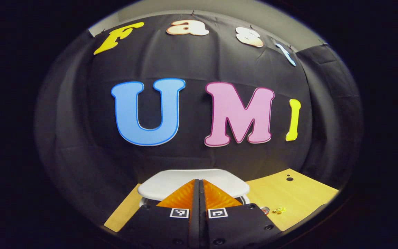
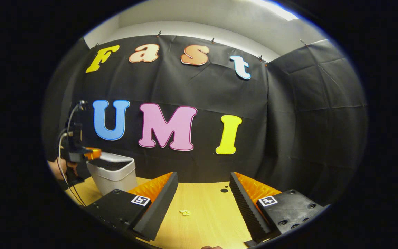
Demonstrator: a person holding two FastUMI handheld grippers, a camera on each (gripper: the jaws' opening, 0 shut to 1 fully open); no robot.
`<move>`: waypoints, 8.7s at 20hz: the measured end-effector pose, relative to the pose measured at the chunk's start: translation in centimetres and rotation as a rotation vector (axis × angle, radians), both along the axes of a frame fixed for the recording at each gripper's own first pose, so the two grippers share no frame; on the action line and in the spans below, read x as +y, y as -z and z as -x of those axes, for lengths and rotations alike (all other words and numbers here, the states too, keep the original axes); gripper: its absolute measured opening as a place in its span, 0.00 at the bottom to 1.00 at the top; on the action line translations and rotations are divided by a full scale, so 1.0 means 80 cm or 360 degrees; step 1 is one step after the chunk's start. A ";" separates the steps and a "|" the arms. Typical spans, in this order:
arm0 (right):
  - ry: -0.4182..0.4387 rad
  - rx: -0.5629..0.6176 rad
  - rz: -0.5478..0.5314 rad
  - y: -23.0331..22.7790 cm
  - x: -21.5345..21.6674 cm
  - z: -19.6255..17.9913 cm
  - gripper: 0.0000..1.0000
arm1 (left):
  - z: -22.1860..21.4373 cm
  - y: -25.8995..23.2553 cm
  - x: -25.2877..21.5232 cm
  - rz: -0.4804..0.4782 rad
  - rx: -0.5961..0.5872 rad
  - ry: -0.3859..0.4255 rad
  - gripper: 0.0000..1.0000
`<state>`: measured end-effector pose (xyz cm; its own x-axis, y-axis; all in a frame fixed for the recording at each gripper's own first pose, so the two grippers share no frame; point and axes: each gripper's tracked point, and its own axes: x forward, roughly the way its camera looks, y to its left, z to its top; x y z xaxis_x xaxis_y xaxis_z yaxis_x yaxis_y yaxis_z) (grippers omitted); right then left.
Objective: Press the lid of the desktop garbage bin to open it, pick up the crumpled paper on the desktop and throw it into the bin, then pick up the pop can on the desktop and drop it into the bin, and finally close the garbage bin lid.
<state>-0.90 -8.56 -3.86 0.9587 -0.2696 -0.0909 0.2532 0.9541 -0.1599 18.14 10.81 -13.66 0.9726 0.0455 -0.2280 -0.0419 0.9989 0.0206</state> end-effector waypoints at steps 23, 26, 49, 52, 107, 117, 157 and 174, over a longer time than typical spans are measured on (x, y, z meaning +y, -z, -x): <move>-0.0277 0.0289 -0.0140 0.108 -0.005 -0.111 0.97 | 0.212 -0.118 -0.198 0.0170 -0.0245 0.0204 0.95; -0.0354 0.0565 -0.0172 0.178 -0.012 -0.142 0.97 | 0.226 -0.111 -0.194 0.0111 -0.0207 0.0113 0.94; -0.0231 0.1763 -0.0402 0.548 -0.038 -0.206 0.98 | 0.259 -0.040 -0.121 0.0013 0.0071 -0.0363 0.95; -0.0215 0.1785 -0.0442 0.560 -0.035 -0.209 0.98 | 0.257 -0.035 -0.122 0.0011 0.0091 -0.0378 0.95; -0.0915 0.0625 -0.0231 0.081 0.306 -0.355 0.99 | 0.283 0.022 -0.015 0.0133 0.0165 -0.0246 0.95; -0.0446 0.0229 -0.0148 0.076 0.060 -0.242 0.98 | 0.163 0.174 -0.146 0.0181 0.0270 0.0149 0.95; 0.0049 0.0338 -0.0129 0.234 -0.099 -0.118 0.98 | -0.030 0.239 -0.318 0.0111 0.0142 0.0492 0.87; -0.0080 0.0128 0.0090 0.026 -0.072 -0.178 0.98 | -0.084 -0.031 -0.087 -0.0084 -0.0161 0.0188 0.86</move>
